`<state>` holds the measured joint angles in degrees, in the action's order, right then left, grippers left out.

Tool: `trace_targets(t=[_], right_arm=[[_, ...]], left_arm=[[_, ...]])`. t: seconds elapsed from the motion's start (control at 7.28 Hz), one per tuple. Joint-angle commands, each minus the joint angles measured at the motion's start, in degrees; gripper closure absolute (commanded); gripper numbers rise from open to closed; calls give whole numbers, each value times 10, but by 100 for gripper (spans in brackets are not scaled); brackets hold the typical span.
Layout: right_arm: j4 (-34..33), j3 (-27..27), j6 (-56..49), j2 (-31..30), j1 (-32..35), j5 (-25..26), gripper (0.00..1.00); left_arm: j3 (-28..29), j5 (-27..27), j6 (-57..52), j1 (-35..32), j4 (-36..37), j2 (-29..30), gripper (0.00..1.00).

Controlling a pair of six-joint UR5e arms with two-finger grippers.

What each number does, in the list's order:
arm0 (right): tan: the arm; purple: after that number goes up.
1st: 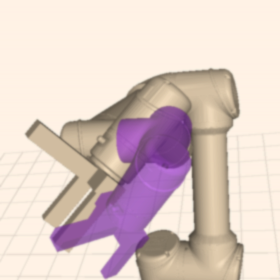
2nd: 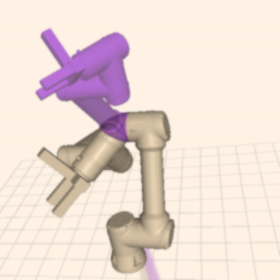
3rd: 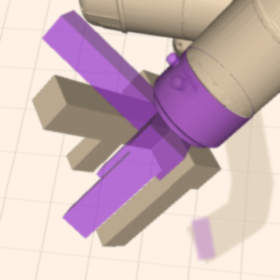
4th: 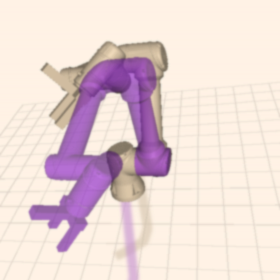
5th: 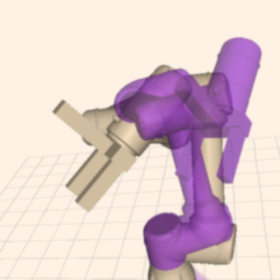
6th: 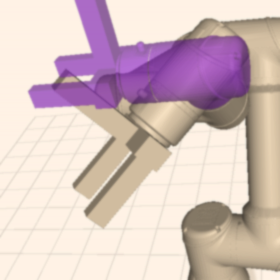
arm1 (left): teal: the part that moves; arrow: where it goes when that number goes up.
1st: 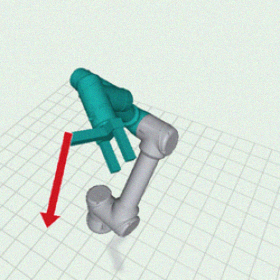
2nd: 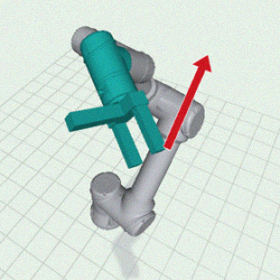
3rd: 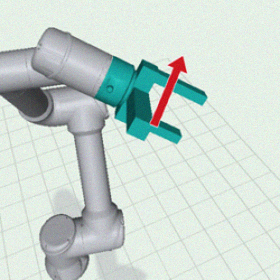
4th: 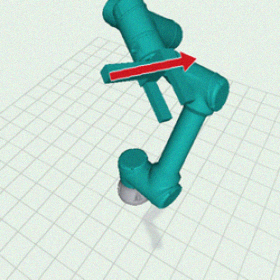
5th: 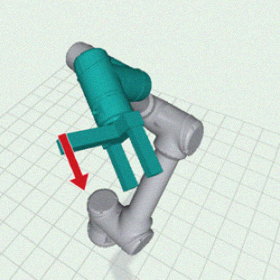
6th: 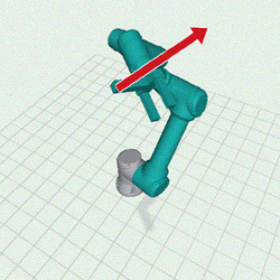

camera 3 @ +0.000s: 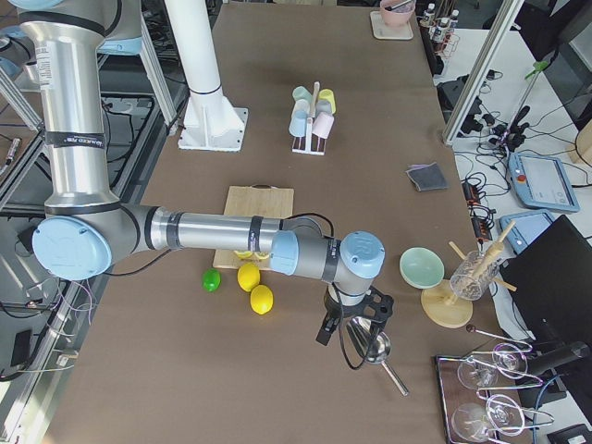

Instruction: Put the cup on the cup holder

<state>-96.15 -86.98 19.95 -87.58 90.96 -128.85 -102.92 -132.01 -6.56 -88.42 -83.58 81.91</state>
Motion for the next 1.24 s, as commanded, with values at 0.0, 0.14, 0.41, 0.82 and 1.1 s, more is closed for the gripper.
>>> trace_targets(t=[0.0,0.14,0.41,0.82,1.1], right_arm=[[0,1,0,0,0,0,0],[0,1,0,0,0,0,0],[0,1,0,0,0,0,0],[0,1,0,-3,-1,2,0],[0,1,0,-3,-1,1,0]], left_arm=[[-1,0,0,0,0,1,2],[-1,0,0,0,0,1,2],[-1,0,0,0,0,1,2],[2,0,0,0,-1,2,2],[2,0,0,0,-7,3,2]])
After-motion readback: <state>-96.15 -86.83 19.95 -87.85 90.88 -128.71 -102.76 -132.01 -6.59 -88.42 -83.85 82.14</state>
